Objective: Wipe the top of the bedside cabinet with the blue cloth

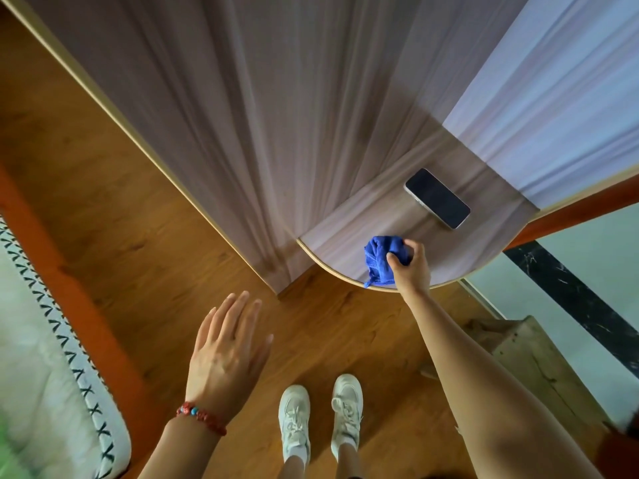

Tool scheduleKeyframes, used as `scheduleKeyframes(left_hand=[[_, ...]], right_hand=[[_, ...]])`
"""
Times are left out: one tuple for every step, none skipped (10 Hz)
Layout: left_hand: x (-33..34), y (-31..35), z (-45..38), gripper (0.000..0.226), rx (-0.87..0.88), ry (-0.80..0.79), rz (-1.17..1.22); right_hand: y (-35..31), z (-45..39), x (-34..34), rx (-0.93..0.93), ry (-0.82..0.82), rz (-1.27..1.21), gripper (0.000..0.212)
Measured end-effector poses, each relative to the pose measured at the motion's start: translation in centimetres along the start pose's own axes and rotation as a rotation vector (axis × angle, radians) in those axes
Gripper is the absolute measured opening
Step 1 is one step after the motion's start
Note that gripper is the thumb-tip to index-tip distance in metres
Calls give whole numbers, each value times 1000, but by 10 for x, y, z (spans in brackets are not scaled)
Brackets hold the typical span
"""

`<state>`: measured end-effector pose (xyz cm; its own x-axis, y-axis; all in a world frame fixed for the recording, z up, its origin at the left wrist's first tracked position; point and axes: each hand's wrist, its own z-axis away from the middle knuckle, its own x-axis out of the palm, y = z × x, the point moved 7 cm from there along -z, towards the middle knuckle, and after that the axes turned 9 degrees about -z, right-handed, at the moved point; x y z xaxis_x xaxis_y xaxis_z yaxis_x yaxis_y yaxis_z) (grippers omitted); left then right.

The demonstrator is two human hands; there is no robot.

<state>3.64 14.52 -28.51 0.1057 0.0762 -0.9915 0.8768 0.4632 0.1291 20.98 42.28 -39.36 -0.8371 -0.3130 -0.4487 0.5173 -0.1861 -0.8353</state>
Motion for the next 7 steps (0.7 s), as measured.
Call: scheduleKeyframes(left_hand=[[2,-1,3,53,-2,-14,3],[0,-2,4,53,-16,-15,4],[-6,-4,6,53,-37,-24,-1],[-18,-6,9,53,-60,-23,13],[-29,-15,21,53,-134,-59,17],[-42,-30,39,54,-211,-95,-5],[-55,-41,63,57,-293,-93,-13]], right_hand=[[3,-1,-3,-26,15,108,36],[0,6,-9,-39,18,221,42],[-15,23,-16,-165,15,375,45],[-37,53,-22,-287,0,463,46],[-63,92,-22,-438,-56,576,48],[-90,133,-19,-536,-101,696,46],[-111,169,-14,-632,-146,740,45]])
